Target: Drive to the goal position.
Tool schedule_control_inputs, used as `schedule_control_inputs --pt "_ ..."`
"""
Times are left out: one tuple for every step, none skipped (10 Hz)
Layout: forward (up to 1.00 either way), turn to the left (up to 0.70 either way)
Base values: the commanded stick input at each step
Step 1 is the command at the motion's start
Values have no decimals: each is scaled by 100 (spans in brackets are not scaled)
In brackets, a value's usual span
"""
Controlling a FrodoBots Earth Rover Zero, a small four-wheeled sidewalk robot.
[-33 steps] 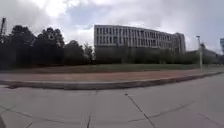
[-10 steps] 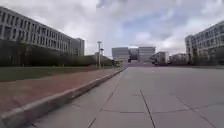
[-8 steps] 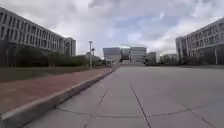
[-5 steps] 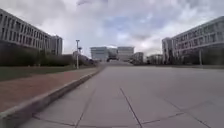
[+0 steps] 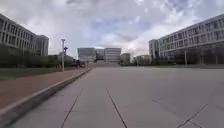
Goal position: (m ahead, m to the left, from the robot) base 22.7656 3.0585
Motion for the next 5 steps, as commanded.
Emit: schedule_control_inputs --pt "70 0" --pt "70 0" --pt "70 0" --pt "70 0" --pt "70 0"
